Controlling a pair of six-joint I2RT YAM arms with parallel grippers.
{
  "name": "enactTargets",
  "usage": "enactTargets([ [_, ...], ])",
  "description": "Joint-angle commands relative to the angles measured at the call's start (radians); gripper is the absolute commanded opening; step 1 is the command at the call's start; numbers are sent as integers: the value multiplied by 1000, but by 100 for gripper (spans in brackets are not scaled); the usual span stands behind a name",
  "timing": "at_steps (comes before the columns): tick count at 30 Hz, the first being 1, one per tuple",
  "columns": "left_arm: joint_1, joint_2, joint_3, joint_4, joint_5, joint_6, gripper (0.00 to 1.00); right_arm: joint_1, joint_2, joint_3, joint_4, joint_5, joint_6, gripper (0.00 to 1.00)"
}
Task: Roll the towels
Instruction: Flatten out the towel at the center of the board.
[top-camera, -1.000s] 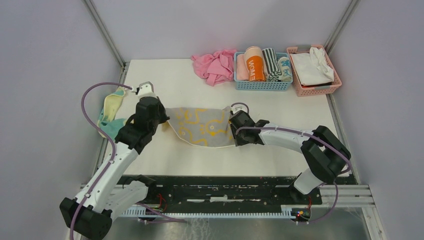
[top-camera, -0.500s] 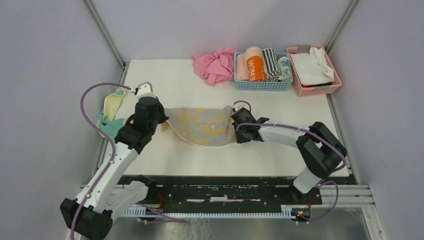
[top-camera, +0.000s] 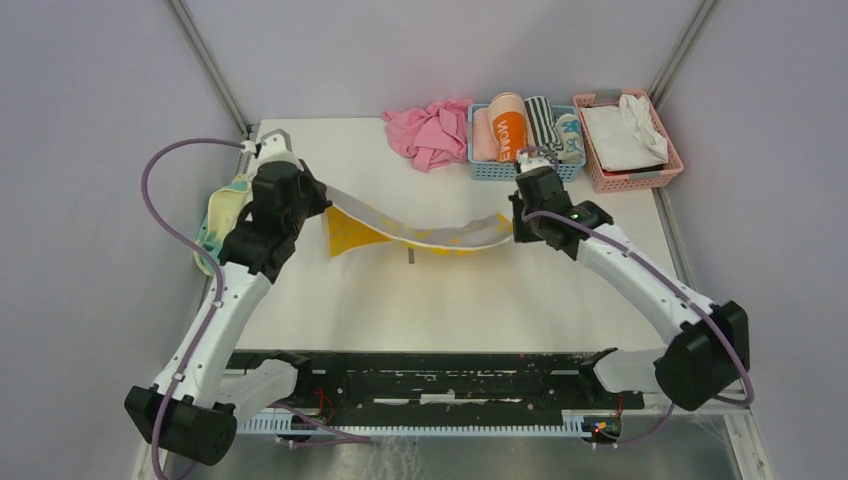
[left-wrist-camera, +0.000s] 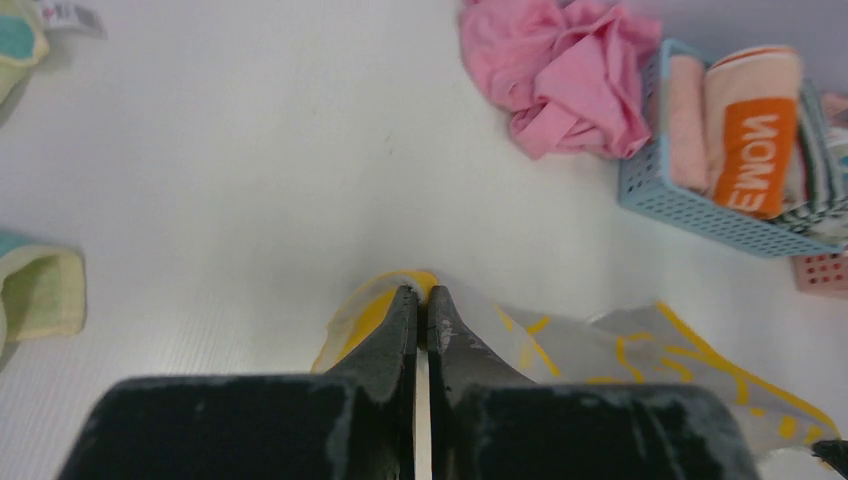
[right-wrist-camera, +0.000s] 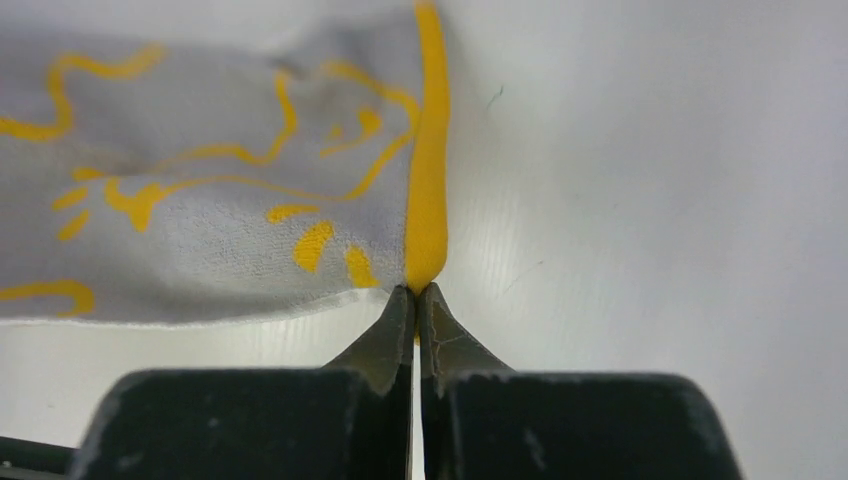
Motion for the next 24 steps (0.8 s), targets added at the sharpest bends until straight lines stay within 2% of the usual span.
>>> enactTargets([
  [1,11,-11,167,89,60,-15,3,-18,-141,186,-177,89,-119,1],
  [7,11,-98,235,46,104,-34,3,-18,-261,328,-341,95,-165,1],
  [17,10,-353,124,-132,165,-140,3,-18,-425,411,-570,-83,-145,1],
  [21,11,-385,81,-178,164,-162,3,-18,-425,404,-591,-127,-125,0],
  [24,11,-368,-9,-141,160,-183,3,-19,-385,351,-551,-82,-123,1],
])
